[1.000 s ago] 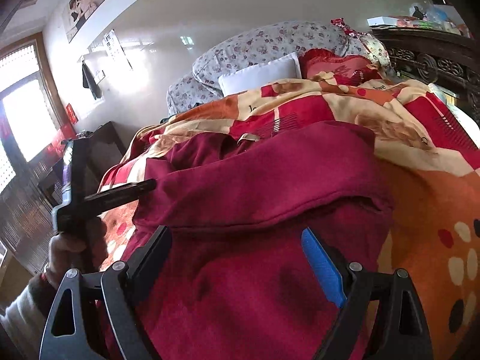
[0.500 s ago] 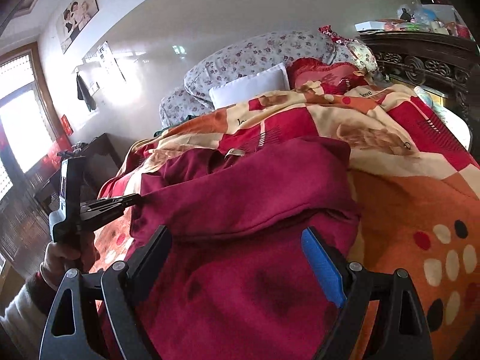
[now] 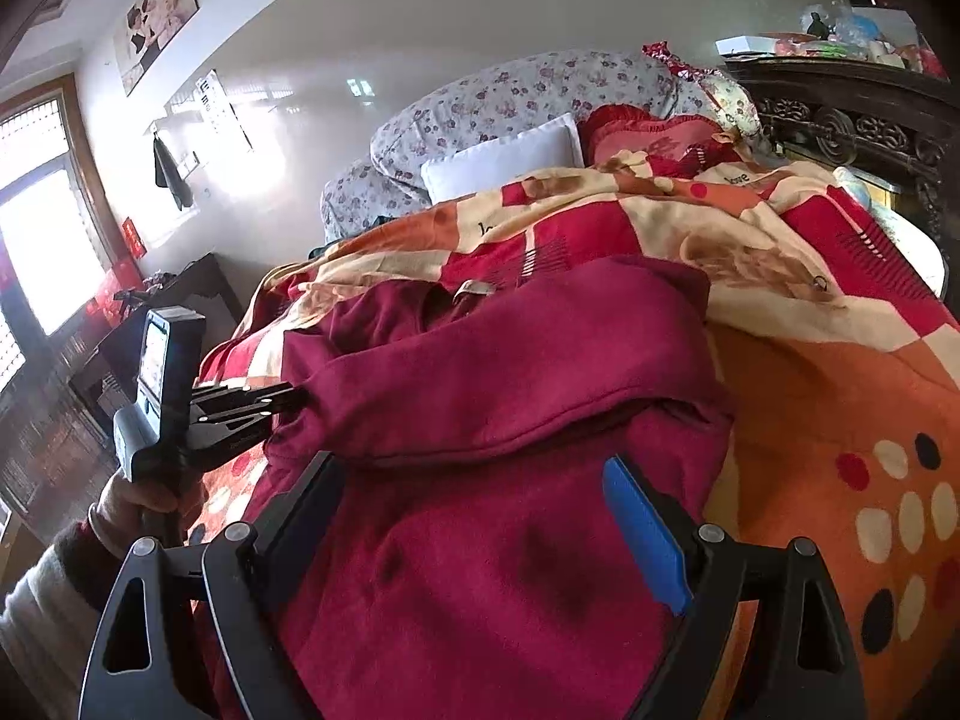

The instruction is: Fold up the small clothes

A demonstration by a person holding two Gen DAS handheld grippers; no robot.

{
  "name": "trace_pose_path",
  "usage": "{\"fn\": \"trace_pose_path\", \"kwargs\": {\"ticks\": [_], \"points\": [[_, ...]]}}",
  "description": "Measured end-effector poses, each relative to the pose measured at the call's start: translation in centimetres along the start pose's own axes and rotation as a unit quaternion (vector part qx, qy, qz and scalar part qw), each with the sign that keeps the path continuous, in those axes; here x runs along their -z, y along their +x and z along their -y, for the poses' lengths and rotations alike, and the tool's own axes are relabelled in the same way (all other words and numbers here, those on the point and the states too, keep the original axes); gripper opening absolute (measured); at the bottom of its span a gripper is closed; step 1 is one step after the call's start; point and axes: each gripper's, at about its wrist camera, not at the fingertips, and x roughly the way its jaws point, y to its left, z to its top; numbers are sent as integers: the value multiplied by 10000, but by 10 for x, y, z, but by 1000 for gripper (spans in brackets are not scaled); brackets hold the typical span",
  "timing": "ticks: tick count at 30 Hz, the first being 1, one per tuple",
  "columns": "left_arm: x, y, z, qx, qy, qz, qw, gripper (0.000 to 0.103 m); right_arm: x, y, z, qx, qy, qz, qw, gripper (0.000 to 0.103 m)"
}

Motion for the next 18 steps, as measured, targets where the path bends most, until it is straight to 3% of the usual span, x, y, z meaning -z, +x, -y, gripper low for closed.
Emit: {"fn": "trace_pose_path", "kwargs": {"ticks": [5,7,9,10,14,16,18], "points": [[-15,-31,-27,268,-470,419,9977,3,-26,-17,11,249,5,350,9991,91],[-23,-42,-42,111,-691,530,9961,3,-40,-19,11,379,-90,455,9982,90],[-27,-37,-53,-24,-852,447,9954,3,-55,-13,9,694,-279,440,9962,80],[-26,-32,-57,0,-926,345,9951,3,-59,-9,9,750,-338,395,9958,70],[-11,-1,-47,-76,-837,-103,9964,3,-65,38,15,902,-572,-222,9940,51],[-5,7,-42,-154,-813,-191,9964,4,-57,64,27,1201,-646,-677,9883,44],[-3,11,-38,-226,-783,-225,9964,4,-45,82,46,1519,-674,-1120,9797,42]]}}
